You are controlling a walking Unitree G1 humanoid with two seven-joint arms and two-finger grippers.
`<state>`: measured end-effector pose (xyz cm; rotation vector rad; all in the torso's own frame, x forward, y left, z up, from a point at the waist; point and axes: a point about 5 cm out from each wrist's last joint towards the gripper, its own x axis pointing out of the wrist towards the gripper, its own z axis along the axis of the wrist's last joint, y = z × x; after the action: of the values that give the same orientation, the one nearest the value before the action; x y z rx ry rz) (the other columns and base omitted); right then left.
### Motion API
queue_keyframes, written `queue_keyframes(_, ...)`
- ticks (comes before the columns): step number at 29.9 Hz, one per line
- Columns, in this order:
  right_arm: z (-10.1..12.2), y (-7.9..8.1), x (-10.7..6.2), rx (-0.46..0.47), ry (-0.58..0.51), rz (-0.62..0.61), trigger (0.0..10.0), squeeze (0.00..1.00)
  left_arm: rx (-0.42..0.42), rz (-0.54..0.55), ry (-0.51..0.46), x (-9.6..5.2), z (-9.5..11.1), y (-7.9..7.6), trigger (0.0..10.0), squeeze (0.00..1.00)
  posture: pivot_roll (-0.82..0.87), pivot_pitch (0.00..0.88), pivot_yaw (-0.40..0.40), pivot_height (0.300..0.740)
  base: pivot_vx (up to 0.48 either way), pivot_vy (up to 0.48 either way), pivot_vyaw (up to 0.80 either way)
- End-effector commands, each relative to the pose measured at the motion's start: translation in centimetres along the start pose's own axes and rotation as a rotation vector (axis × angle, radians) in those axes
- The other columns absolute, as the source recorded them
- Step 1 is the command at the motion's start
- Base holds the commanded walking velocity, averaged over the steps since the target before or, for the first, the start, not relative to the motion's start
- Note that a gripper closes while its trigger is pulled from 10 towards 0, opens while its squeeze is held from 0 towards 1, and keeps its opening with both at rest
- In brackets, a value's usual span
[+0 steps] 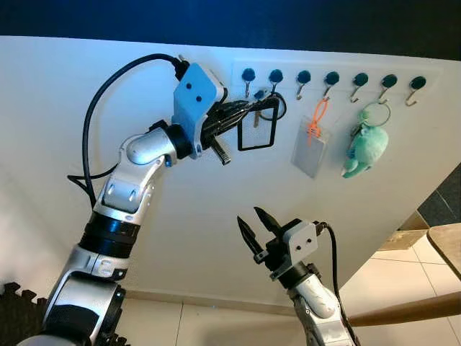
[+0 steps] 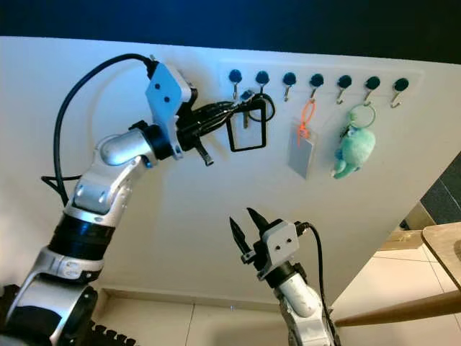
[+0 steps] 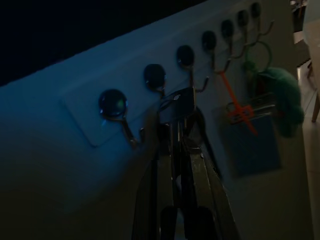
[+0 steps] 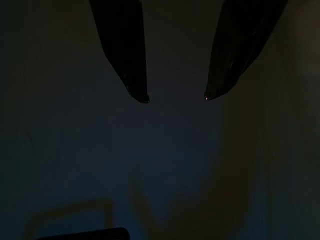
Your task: Hang keys on a hook
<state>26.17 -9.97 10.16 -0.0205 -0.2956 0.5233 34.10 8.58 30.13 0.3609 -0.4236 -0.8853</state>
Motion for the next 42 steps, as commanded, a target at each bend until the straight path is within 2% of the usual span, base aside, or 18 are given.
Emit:
queue_keyframes(1,0.1,0.1,0.0,0.012,0.002,-0.008,10.0,0.0,0.001,0.019,-0.011,0.3,0.2,0.3,10.0,0.0,0.04,0.069,-0.01,0.74,0.0,0.0,0.0)
queue_keyframes(20,0.2,0.1,-0.1,0.014,0.016,-0.008,10.0,0.0,0.019,0.085,0.067,-0.7,-0.9,1.8,10.0,0.0,0.04,0.074,-0.013,0.74,0.0,0.0,0.0)
queue_keyframes(27,0.3,0.1,-0.1,0.014,0.018,-0.005,10.0,0.0,0.003,0.108,-0.026,-1.3,0.3,2.5,10.0,0.0,0.04,0.075,-0.015,0.74,0.0,0.0,0.0)
queue_keyframes(35,0.3,0.1,-0.2,0.014,0.025,-0.005,10.0,0.0,0.005,0.098,-0.059,-2.0,0.7,2.8,10.0,0.0,0.04,0.079,-0.017,0.74,0.0,0.0,0.0)
queue_keyframes(42,0.2,0.1,-0.3,0.016,0.03,-0.002,10.0,0.0,0.015,0.106,-0.03,-2.3,0.2,3.0,10.0,0.0,0.04,0.081,-0.016,0.74,0.0,0.0,0.0)
